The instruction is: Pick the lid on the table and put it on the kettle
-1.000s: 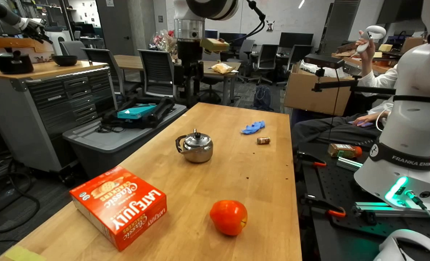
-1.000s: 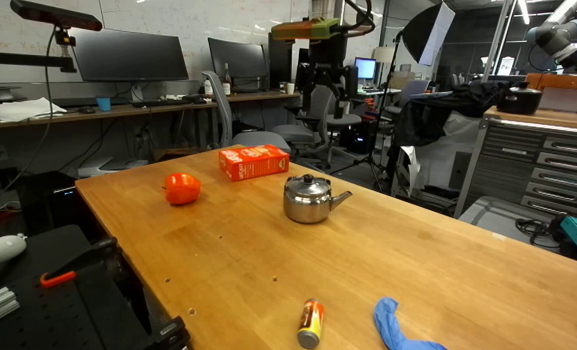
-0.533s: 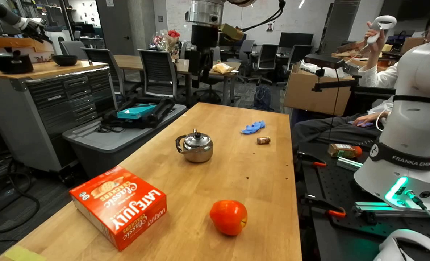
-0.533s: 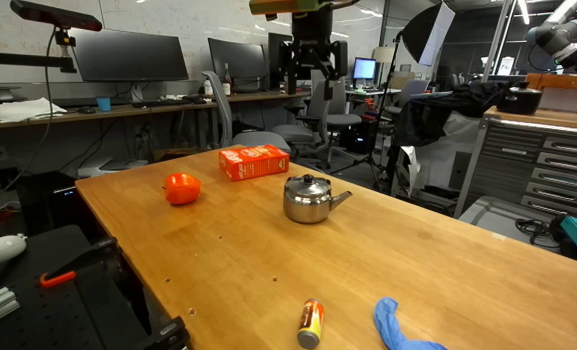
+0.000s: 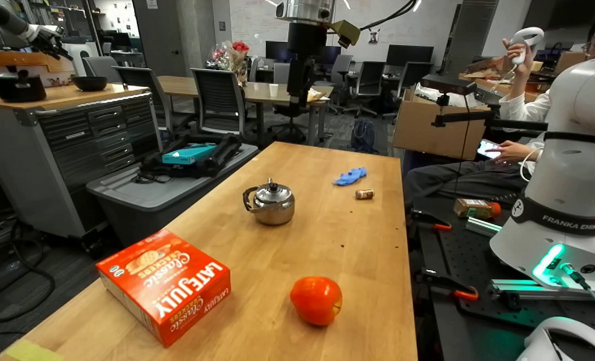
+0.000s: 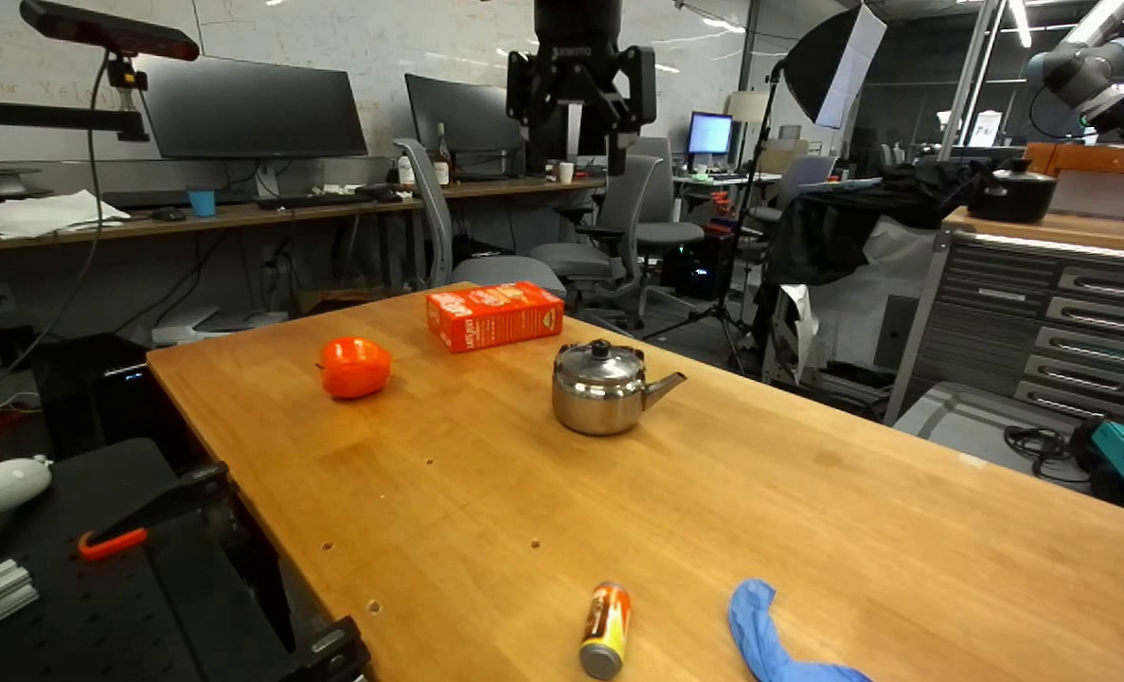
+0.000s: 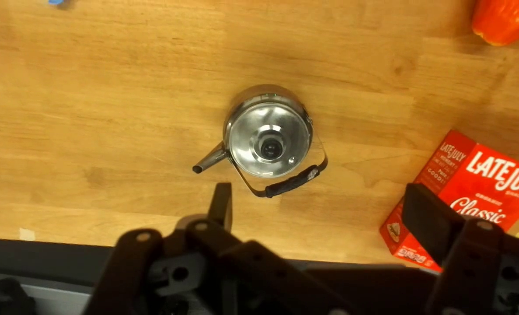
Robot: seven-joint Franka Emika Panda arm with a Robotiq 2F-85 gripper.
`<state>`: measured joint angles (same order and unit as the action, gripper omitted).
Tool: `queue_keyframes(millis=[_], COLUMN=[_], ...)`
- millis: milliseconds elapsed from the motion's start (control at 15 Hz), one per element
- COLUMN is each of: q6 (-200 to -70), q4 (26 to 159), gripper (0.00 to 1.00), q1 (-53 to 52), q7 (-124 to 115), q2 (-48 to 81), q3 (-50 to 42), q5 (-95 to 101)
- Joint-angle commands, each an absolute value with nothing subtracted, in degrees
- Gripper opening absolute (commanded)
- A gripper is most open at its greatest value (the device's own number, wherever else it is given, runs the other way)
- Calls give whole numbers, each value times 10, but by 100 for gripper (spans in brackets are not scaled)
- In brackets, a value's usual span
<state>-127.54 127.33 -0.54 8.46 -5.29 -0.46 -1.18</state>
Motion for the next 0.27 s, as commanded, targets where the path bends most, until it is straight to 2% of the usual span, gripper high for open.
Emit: queue_keyframes(millis=[0, 200], q6=[-1274, -1274], q4=[1274, 1276], gripper=[100, 100], q1=[-5, -5], q7=[85, 86], q2=[-55, -55], q3=[-4, -4], q5=[-12, -12])
